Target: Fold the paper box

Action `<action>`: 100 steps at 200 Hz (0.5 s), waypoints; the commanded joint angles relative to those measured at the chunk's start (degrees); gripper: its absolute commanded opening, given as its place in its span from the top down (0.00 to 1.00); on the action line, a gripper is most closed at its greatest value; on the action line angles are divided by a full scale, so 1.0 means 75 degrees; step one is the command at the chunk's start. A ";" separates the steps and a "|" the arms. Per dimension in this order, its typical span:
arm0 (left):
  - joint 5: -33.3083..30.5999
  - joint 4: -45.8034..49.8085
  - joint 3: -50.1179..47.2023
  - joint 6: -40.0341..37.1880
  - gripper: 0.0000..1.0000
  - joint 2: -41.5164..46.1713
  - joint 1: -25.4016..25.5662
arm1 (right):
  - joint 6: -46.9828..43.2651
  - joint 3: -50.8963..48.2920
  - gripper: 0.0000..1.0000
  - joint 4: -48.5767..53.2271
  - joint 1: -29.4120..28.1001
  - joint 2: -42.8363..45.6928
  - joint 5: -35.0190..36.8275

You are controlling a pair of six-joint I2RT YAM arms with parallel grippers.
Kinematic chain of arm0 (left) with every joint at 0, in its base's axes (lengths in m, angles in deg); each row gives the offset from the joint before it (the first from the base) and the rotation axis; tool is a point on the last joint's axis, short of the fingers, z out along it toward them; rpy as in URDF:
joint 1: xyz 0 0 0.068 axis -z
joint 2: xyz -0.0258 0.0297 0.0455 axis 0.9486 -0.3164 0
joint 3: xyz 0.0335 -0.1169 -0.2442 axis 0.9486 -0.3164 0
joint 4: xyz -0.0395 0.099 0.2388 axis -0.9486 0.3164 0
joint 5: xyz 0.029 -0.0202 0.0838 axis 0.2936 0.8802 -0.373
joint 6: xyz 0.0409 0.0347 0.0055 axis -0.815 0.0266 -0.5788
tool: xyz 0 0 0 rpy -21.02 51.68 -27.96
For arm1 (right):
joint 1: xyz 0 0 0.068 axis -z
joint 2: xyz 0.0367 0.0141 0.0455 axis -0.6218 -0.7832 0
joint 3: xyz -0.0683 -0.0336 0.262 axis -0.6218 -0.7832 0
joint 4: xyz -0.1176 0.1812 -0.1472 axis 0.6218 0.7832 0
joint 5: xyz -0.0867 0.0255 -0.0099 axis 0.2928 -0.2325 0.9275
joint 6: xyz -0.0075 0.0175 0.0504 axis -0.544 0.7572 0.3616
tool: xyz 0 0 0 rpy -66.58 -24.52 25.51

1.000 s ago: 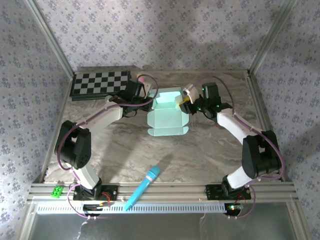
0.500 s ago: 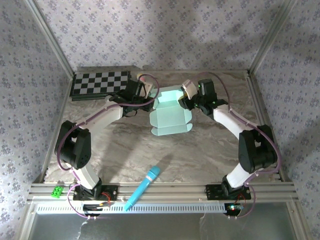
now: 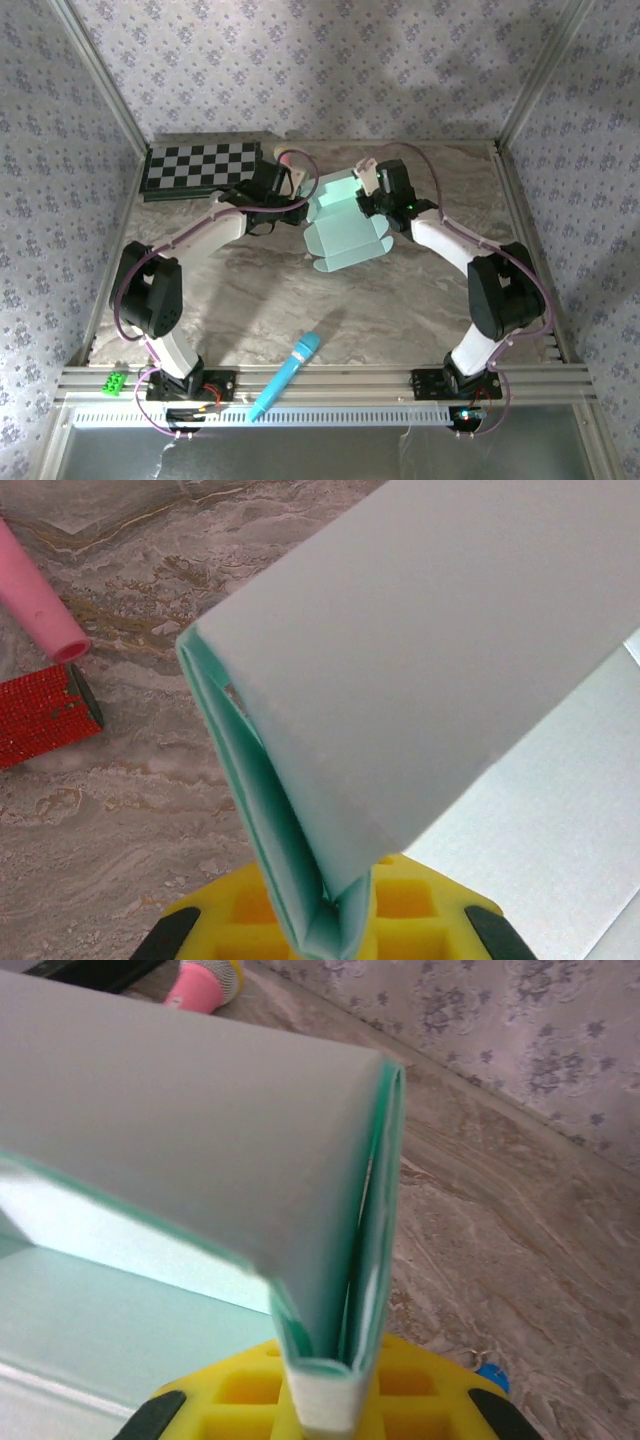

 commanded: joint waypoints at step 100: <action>-0.0325 0.0349 0.0762 0.0141 1.00 0.0294 0.0113 | 0.0750 0.1783 0.92 0.2003 -0.0748 -0.1516 0.4359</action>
